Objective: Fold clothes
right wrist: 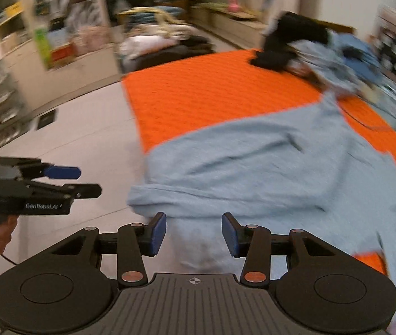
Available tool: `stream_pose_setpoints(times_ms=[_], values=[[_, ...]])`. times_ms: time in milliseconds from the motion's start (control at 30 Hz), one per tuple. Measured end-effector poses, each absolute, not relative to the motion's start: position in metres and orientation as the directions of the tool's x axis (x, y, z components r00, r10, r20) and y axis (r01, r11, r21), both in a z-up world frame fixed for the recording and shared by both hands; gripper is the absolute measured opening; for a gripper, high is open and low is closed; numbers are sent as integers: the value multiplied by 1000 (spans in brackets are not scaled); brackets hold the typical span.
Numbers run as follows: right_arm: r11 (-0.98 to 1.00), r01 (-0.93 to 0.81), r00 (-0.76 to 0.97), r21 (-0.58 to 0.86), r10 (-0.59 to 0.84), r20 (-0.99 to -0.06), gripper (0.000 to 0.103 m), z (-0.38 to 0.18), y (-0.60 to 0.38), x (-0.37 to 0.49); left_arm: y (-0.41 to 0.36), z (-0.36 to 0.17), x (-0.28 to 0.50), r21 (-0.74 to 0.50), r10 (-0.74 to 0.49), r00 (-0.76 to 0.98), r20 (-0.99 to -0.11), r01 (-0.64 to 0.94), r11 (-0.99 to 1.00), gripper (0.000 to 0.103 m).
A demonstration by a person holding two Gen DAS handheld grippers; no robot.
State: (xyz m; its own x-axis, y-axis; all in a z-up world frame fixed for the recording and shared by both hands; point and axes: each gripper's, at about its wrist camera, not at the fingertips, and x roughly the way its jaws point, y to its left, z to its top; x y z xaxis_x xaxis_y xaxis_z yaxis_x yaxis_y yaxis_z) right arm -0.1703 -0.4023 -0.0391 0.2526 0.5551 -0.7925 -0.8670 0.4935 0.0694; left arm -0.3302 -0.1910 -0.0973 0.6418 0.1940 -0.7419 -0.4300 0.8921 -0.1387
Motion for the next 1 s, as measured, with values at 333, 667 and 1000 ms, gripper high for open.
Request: stream_pose_setpoints(times_ms=[333,667,1000], values=[[676,-735,367,53,462,-807,47,-39,-454,-144,-192,-131,-274,-223,64,640,-766,-358,907,26],[756,-650,400,71,421,-814,47,-45,-479,-111,-223,-94,-292,-154,30,724,-689,-187,970,3],[731,-678,369,71,423,-828,47,-56,-470,-92,-260,-118,-319,-94,-91,607,-790,27,995,3]])
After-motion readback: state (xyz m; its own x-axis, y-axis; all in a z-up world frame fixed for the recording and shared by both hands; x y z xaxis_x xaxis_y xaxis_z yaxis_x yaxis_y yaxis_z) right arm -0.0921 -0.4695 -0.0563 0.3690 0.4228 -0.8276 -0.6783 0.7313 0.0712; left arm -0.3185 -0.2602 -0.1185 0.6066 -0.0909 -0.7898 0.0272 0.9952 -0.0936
